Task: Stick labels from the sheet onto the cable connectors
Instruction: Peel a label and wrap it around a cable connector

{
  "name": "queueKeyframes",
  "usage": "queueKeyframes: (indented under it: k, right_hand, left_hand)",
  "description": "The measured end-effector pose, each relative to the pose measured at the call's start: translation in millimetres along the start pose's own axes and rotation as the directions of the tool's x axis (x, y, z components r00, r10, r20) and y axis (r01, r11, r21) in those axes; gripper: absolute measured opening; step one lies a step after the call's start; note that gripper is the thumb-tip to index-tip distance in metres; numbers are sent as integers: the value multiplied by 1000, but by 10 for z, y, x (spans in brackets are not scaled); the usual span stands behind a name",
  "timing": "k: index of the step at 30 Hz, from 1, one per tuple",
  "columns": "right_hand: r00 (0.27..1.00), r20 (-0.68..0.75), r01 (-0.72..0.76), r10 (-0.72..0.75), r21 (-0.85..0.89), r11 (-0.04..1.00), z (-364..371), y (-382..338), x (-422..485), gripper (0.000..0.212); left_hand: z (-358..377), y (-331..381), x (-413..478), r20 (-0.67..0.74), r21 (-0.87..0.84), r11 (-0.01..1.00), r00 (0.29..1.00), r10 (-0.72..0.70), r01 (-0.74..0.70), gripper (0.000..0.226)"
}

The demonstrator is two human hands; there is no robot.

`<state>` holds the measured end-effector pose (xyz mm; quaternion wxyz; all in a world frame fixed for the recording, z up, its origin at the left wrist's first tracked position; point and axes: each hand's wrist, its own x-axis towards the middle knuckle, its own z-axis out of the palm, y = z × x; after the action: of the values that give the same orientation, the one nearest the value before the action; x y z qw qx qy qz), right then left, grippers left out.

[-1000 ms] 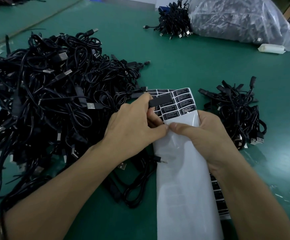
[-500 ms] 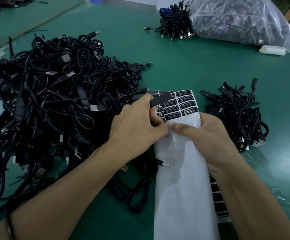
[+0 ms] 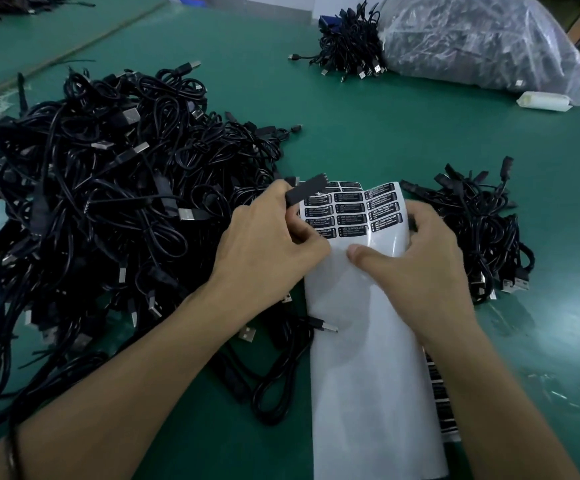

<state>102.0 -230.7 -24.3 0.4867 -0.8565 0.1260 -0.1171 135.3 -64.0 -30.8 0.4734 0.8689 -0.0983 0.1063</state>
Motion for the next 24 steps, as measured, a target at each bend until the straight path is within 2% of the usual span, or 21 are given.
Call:
queueKeyframes:
  k: [4,6,8,10,14,17,24]
  right_hand:
    - [1000,5,29,-29,-186,982,-21,90,39,80]
    - [998,14,66,-65,-321,945,-10,129,56,89]
    - [986,-21,132,-164,-496,858,6,113,40,90]
    - [952,-24,244,-305,-542,804,8,77,20,79]
    - [885,86,447,-458,-435,781,69,34,-28,42]
    - [866,89,483,-493,-409,774,157,14,-49,23]
    - [859,17,480,-511,-376,793,197,14,-76,5]
  left_hand:
    - [-20,6,-7,6,-85,996,999,-37,38,35]
    - [-21,-6,0,10,-116,992,999,-50,51,35]
    - [-19,-14,9,0,-137,989,998,-60,59,37]
    - [-18,-5,6,1,-139,988,998,-63,63,37]
    - [-9,2,8,33,-129,989,997,-75,79,37]
    - [-7,-15,16,28,-130,988,996,-83,85,33]
    - [13,-34,33,13,-137,988,998,-66,67,37]
